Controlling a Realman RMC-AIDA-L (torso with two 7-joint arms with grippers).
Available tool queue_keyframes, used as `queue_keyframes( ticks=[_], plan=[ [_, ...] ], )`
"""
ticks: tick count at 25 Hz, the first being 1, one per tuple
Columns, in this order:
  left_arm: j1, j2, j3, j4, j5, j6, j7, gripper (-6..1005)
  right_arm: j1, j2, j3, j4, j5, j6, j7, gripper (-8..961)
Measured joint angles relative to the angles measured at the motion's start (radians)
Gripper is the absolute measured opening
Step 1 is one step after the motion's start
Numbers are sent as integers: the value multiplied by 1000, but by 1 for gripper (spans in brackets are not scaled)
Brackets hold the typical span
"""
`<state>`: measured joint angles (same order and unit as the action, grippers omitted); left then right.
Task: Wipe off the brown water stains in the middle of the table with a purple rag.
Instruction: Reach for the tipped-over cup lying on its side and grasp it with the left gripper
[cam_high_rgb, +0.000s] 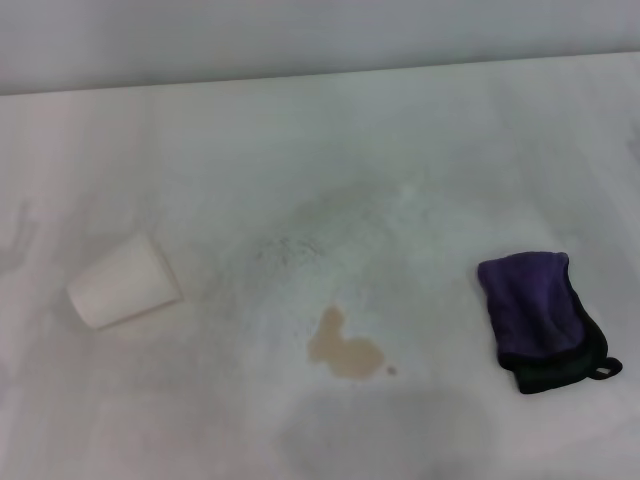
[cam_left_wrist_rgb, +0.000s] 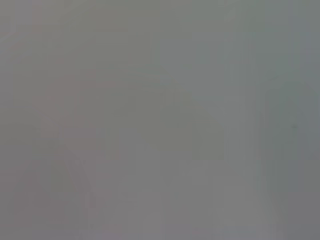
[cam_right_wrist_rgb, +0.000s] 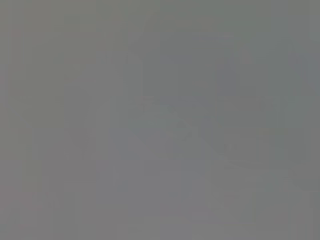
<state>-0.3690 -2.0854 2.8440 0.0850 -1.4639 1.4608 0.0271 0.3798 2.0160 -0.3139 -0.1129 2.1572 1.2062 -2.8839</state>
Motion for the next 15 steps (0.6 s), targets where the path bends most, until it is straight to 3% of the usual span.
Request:
queue_keyframes(
  ticks=[15],
  plan=[
    [-22, 6, -2, -6, -45, 1, 18, 875, 1, 2, 56, 74, 4, 89, 1, 876]
  ],
)
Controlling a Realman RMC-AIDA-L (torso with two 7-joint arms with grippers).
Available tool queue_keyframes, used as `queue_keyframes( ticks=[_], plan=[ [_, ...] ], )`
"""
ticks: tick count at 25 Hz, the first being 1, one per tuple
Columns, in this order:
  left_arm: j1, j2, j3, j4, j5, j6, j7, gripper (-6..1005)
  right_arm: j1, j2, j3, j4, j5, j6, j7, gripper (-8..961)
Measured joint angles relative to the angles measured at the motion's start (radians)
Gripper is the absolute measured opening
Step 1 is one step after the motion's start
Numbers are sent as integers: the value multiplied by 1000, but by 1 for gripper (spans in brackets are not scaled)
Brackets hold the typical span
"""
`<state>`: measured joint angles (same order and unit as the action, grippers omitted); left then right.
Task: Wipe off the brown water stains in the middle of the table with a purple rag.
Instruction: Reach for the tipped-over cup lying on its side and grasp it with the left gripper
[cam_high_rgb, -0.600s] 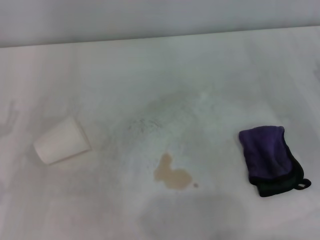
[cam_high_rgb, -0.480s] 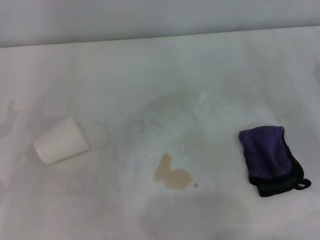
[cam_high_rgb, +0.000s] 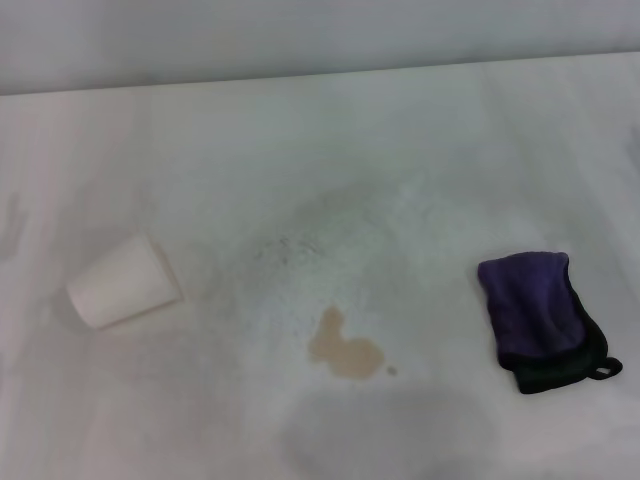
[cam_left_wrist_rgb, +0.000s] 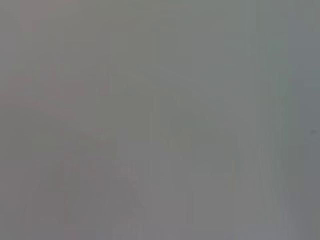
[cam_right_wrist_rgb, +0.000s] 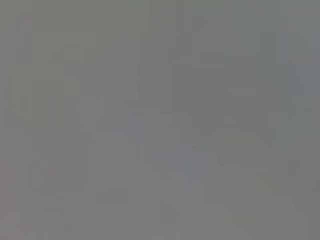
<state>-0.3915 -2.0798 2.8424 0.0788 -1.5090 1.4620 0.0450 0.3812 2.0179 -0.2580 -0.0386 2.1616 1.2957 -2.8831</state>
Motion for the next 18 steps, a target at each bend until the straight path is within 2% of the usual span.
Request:
queue_keyframes(
  ticks=[4, 8, 9, 11, 13, 16, 18],
  plan=[
    [-5, 0, 0, 1, -7, 0, -5, 875, 5, 1, 0, 8, 0, -8, 0, 876],
    [-26, 7, 2, -11, 11, -33, -95, 874, 9, 0, 0, 9, 0, -29, 1, 876],
    [-59, 14, 3, -80, 77, -84, -252, 874, 9, 0, 0, 9, 0, -35, 1, 876],
    [-80, 13, 3, -135, 131, -108, -345, 875, 12, -1, 0, 5, 0, -54, 1, 876],
    [-124, 13, 3, -247, 255, -141, -505, 875, 14, -1, 0, 5, 0, -61, 1, 877],
    [-173, 13, 3, -353, 402, -153, -665, 873, 24, -3, 1, 2, 10, -92, 1, 877],
    [-191, 13, 4, -391, 453, -150, -723, 872, 27, -3, 2, 2, 15, -99, 1, 877]
  ],
)
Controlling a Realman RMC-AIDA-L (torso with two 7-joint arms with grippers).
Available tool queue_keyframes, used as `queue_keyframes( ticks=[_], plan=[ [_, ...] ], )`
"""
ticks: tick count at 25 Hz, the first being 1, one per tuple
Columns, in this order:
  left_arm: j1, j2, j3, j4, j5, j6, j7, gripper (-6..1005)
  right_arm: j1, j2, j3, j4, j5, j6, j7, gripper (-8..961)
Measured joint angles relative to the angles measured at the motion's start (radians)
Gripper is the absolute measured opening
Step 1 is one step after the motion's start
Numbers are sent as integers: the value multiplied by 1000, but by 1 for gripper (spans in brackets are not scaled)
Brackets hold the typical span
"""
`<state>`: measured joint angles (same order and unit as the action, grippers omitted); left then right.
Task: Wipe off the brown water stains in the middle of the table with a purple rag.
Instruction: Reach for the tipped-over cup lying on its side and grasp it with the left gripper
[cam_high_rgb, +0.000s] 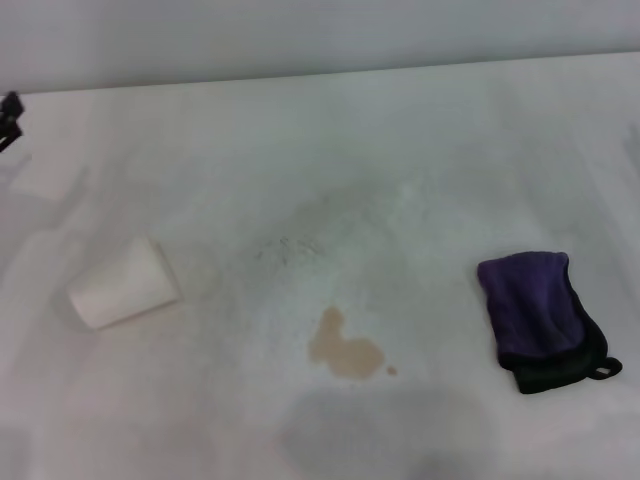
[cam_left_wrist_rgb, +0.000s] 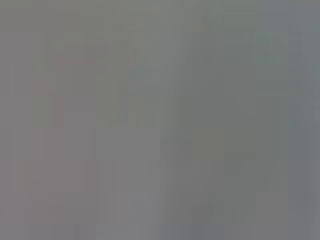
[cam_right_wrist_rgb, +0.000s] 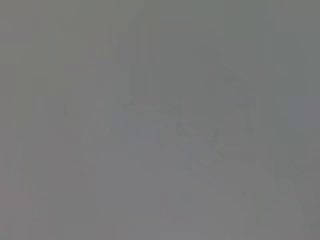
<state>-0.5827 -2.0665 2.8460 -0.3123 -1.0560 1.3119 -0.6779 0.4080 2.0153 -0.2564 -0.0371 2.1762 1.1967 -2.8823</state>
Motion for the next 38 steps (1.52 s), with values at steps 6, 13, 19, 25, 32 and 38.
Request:
queue_keyframes(
  ticks=[6, 13, 19, 25, 32, 38],
  plan=[
    [-171, 16, 1, -350, 436, 152, -471, 872, 6, 1, 2, 5, 23, -11, 0, 877],
    [-289, 84, 2, -522, 723, 342, -659, 873, 7, 3, 57, 23, 44, -26, 5, 876],
    [-385, 150, 4, -540, 1011, 443, -675, 873, 6, 3, 99, 34, 45, -39, 8, 876],
    [-512, 142, 5, -543, 1354, 464, -648, 873, 6, 2, 110, 34, 45, -48, 9, 876],
    [-580, 126, 6, -549, 1487, 472, -608, 872, 10, 4, 117, 43, 46, -48, 11, 877],
    [-595, 75, 5, -549, 1534, 414, -534, 873, 2, 5, 117, 61, 47, -43, 24, 877]
  ],
)
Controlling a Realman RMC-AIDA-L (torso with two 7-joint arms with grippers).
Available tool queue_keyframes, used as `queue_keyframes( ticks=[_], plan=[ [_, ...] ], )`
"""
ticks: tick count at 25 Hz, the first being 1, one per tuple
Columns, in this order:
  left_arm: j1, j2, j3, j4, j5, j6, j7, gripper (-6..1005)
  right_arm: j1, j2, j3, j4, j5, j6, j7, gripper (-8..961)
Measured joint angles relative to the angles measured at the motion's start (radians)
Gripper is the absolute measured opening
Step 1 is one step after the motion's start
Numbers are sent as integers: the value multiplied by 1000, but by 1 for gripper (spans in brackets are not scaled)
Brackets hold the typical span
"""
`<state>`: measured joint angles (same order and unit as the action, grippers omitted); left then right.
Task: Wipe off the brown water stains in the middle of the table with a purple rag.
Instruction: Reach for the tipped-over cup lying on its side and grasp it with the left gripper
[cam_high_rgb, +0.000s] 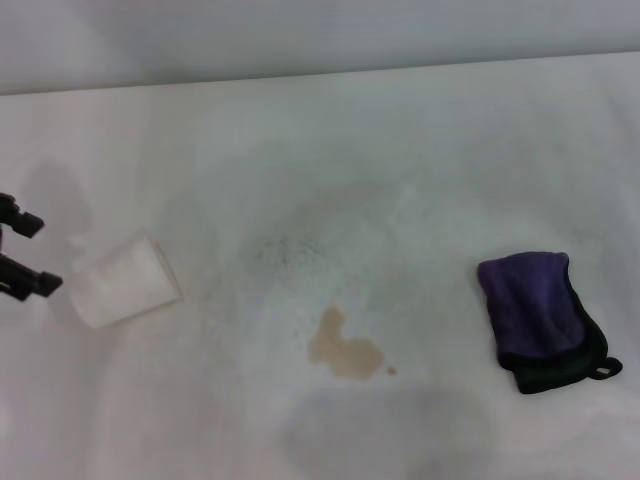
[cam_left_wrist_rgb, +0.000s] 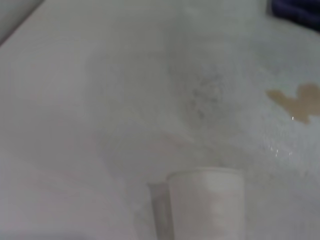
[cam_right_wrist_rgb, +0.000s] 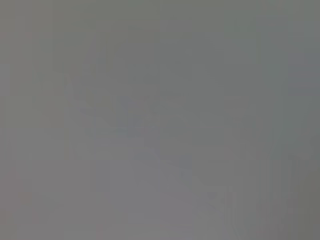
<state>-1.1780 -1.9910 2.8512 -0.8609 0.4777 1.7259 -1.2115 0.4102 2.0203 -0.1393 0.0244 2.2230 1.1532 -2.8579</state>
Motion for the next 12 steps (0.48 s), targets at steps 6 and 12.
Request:
queue_keyframes(
  ticks=[6, 12],
  plan=[
    [-1, -56, -1, 1, 23, -72, 41, 873, -7, 0, 0, 12, 0, -1, 3, 876],
    [10, -81, -3, 53, 29, -161, 48, 873, -22, 0, 0, 12, 0, -1, 8, 876]
  ],
)
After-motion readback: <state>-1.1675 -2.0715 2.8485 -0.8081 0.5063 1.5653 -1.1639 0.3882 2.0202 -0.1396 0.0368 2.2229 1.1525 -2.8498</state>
